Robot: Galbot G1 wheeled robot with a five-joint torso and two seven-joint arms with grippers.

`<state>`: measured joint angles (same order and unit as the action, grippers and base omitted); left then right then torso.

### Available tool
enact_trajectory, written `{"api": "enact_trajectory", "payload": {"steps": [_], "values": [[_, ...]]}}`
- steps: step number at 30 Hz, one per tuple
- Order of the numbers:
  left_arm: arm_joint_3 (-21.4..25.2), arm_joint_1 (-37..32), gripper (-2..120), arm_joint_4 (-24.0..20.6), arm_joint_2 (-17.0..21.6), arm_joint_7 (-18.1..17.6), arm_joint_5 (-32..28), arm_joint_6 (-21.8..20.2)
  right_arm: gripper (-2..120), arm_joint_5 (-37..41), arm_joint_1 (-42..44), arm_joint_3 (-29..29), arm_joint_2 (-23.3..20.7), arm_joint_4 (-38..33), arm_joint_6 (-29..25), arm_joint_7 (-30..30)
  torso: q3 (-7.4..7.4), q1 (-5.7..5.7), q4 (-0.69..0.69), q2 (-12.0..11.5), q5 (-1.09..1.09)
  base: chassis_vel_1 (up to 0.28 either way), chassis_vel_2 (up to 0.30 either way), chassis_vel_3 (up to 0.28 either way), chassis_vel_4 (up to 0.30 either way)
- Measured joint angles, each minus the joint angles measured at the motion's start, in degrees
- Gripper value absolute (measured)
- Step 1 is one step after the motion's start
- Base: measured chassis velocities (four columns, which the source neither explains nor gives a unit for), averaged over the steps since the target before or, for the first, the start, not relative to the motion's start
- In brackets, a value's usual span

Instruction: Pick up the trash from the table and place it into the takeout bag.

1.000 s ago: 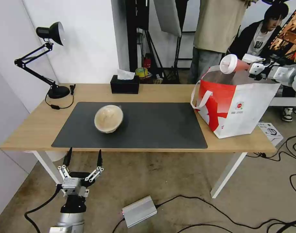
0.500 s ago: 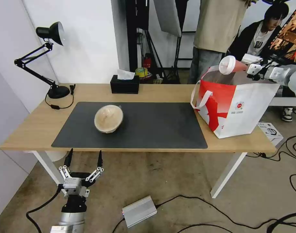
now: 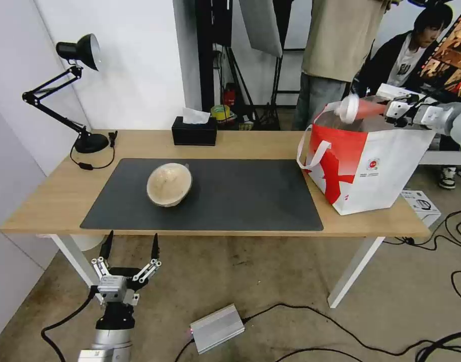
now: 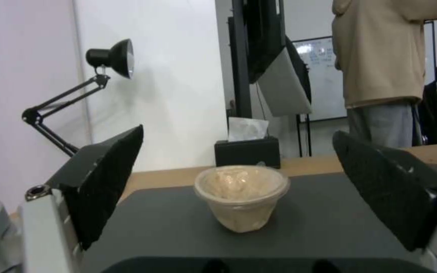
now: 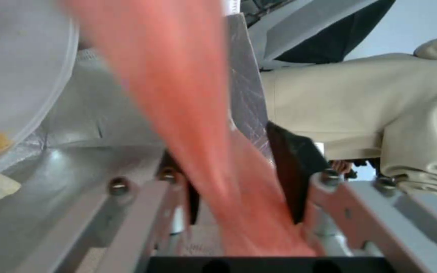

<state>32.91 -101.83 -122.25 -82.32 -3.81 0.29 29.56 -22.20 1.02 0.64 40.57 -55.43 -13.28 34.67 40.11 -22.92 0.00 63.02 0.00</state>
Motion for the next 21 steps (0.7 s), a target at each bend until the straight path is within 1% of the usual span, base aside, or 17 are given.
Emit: {"api": "enact_trajectory", "payload": {"steps": [2,4,5,6,7,9,10,11,14,17,21], "values": [[0.02,-0.03,100,0.0,0.0,0.0,-0.01,0.01,43,0.01,0.05,0.0,-0.02,-0.01,0.0,0.0,0.0,0.0,0.0,0.0,0.0,0.0,0.0,0.0,0.0],[0.05,-0.08,100,0.0,0.0,0.0,-0.03,0.06,54,0.05,0.12,-0.01,-0.05,-0.02,0.0,0.0,0.0,0.0,0.0,0.0,0.0,0.0,0.0,0.0,0.0],[0.06,-0.1,100,-0.01,0.0,0.01,-0.05,0.08,58,0.07,0.16,-0.02,-0.06,-0.02,0.0,-0.01,0.0,0.0,0.0,0.0,0.0,0.0,0.0,0.0,0.0],[0.06,-0.1,100,-0.01,0.0,0.01,-0.05,0.08,58,0.07,0.16,-0.02,-0.06,-0.02,0.0,-0.01,0.0,0.0,0.0,0.0,0.0,0.0,0.0,0.0,0.0],[0.1,-0.14,100,-0.01,0.01,0.01,-0.06,0.12,65,0.09,0.22,-0.05,-0.07,-0.02,0.02,-0.02,0.0,0.0,0.0,0.0,0.0,0.0,0.0,0.0,0.0],[0.19,-0.2,100,-0.02,0.03,0.01,-0.1,0.16,72,0.14,0.33,-0.14,-0.07,-0.02,0.04,-0.05,0.0,0.0,0.0,0.0,0.0,0.0,0.0,0.0,0.0],[0.25,-0.23,100,-0.03,0.06,0.02,-0.13,0.17,80,0.17,0.42,-0.19,-0.08,-0.02,0.06,-0.08,0.0,0.0,0.0,0.0,0.0,0.0,0.0,0.0,0.0],[0.25,-0.23,100,-0.03,0.06,0.02,-0.13,0.17,80,0.17,0.42,-0.19,-0.08,-0.02,0.06,-0.08,0.0,0.0,0.0,0.0,0.0,0.0,0.0,0.0,0.0],[0.34,-0.29,100,-0.13,0.17,0.05,-0.19,0.19,93,0.36,0.94,-0.58,-0.18,-0.07,0.15,-0.31,0.0,0.0,0.0,0.0,0.0,0.0,0.0,0.0,0.0],[0.34,-0.23,100,-0.13,0.22,0.09,-0.2,0.2,98,0.43,1.17,-0.78,-0.31,-0.15,0.18,-0.45,0.0,0.0,0.0,0.0,0.0,0.0,0.0,0.0,0.0],[0.13,-0.11,100,0.01,0.2,0.13,-0.21,0.19,99,0.54,1.55,-1.07,-0.66,-0.29,0.2,-0.68,0.0,0.0,0.0,0.0,0.0,0.0,0.0,0.0,0.0]]}}
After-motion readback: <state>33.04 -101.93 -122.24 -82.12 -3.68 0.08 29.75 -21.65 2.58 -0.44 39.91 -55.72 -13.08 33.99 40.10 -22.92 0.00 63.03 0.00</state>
